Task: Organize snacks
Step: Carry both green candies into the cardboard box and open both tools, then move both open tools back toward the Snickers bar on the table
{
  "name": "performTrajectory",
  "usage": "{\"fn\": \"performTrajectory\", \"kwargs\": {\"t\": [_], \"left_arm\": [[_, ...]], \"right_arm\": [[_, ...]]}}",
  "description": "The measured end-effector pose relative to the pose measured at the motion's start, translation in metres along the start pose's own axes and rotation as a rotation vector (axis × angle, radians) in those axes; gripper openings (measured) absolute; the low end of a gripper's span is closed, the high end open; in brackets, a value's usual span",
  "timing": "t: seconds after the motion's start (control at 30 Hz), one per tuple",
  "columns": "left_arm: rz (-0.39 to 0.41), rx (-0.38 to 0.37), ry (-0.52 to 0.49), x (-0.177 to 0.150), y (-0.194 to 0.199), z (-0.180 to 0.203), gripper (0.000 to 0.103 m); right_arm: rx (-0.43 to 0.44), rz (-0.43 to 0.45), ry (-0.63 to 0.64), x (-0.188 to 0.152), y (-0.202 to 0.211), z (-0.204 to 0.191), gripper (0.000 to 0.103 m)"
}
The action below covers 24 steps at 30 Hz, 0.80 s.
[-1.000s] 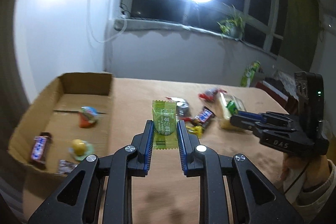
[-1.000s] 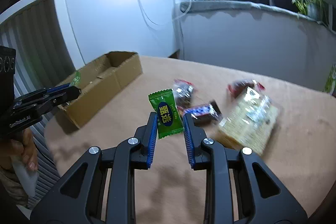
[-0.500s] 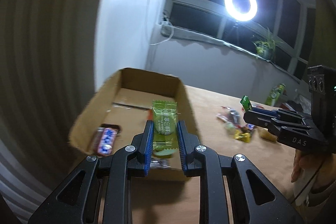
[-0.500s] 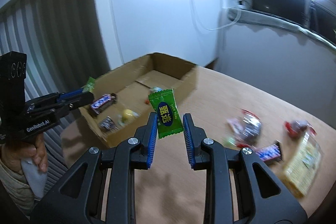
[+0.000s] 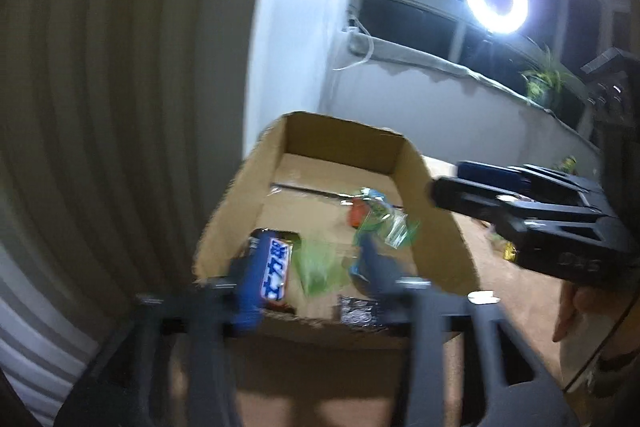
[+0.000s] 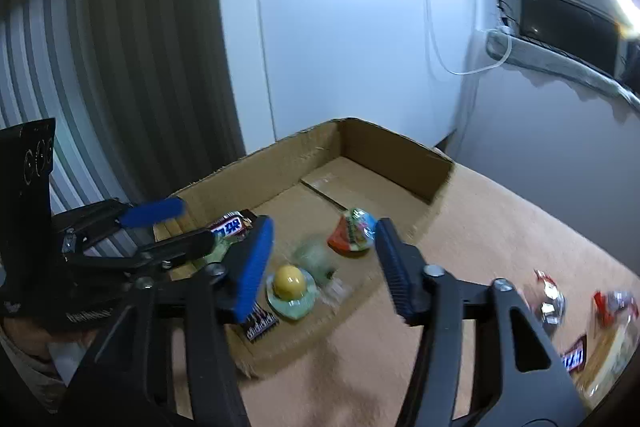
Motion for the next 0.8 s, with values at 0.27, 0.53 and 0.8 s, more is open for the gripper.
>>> {"fn": "performTrajectory", "kwargs": {"t": [0.27,0.53,0.8], "left_arm": [[0.050,-0.011,0.011,0.000,0.017,-0.001,0.071],[0.067,-0.021,0.001,0.001,0.031,0.010,0.072],[0.064,-0.046,-0.045,-0.001,0.036,0.040,0.072]], "right_arm": [[-0.078,0.028,-0.014,-0.022,0.026,0.004,0.078],[-0.082,0.022,-0.048,-0.036,0.037,0.006,0.078],[-0.099,0.025,-0.073,-0.047,0.053,0.019,0.078]]}}
Point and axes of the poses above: each gripper's, at about its wrist camera, not at the fingertips, and y roughly against the way its jaws point, z to its right, x to its top, the point moved 8 cm from there along -y, roughly the way its jaws point, and after that the axes turned 7 degrees about y, right-handed, at the moved point
